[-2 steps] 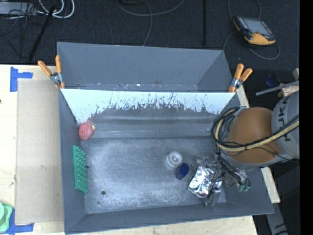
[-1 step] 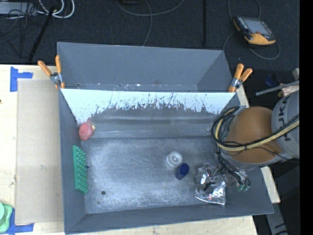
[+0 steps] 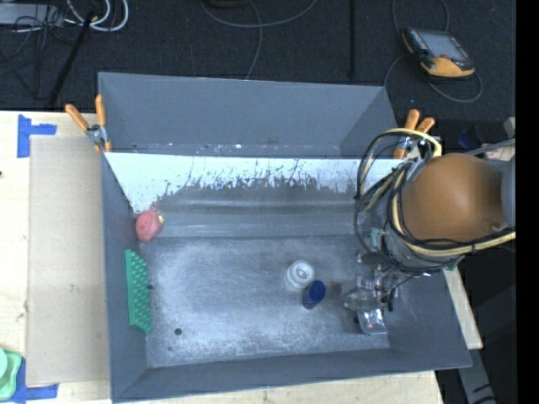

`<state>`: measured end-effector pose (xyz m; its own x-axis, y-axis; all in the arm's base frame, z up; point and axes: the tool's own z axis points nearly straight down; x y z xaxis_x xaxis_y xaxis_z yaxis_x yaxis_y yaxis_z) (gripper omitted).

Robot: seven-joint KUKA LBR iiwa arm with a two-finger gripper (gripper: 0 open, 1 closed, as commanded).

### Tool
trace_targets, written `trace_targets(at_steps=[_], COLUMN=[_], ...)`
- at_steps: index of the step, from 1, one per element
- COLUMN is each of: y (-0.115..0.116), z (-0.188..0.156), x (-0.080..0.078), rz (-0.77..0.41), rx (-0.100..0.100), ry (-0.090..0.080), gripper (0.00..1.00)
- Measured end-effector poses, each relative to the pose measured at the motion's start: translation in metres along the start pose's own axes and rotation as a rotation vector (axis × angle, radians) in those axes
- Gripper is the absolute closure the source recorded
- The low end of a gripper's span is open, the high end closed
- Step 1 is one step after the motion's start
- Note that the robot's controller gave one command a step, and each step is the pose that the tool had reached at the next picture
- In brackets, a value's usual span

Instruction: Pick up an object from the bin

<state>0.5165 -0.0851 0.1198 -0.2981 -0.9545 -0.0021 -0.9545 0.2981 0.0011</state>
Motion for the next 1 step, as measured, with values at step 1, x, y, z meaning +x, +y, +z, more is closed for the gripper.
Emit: trace_targets(at_steps=[1], y=[0.0324], z=[-0.0912], x=[-0.0025], rz=[0.014], rx=[0.006], ry=[0.000], gripper=[1.00])
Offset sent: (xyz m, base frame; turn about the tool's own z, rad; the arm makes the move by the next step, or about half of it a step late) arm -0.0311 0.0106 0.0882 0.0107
